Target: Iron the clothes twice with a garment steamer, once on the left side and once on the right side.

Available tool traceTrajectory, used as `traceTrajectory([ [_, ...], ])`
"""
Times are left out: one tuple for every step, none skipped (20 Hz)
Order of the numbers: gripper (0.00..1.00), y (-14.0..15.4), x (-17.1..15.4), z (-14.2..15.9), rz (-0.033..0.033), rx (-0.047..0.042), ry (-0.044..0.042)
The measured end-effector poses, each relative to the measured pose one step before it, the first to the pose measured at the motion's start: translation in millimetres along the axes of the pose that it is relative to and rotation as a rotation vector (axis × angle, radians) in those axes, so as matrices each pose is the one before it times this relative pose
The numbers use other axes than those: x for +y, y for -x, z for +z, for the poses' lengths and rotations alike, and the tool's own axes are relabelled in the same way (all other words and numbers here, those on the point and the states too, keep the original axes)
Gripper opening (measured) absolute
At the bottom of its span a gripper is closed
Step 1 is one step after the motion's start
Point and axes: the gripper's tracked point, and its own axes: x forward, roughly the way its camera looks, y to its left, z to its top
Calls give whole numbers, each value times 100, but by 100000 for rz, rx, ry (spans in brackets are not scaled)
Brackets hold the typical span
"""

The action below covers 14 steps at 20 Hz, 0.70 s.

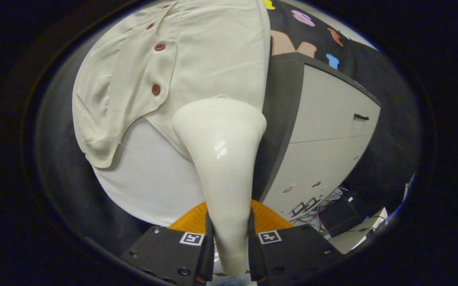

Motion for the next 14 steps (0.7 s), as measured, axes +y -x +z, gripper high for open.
traceTrajectory([
  [35, -138, 135, -324, 491, 291, 25],
  [35, 155, -44, -184, 376, -239, 908],
  [35, 125, 69, -441, 513, 483, 922],
  [35, 266, 156, -201, 791, -523, 1226],
  [35, 306, 88, -330, 765, 200, 876],
  [35, 548, 90, -92, 1011, -455, 372],
  [35, 690, 100, 111, 1506, -1193, 419],
  [35, 900, 92, 182, 1393, -1105, 427],
  [35, 1147, 33, 98, 1279, -1295, 808],
  [35, 1185, -64, 244, 1061, -1334, 982],
  [35, 1141, -214, 98, 714, -819, 690],
  [35, 1295, -148, 115, 756, -690, 562],
  [35, 1325, -127, 211, 964, -1222, 250],
  [35, 1184, -146, 176, 870, -881, 635],
])
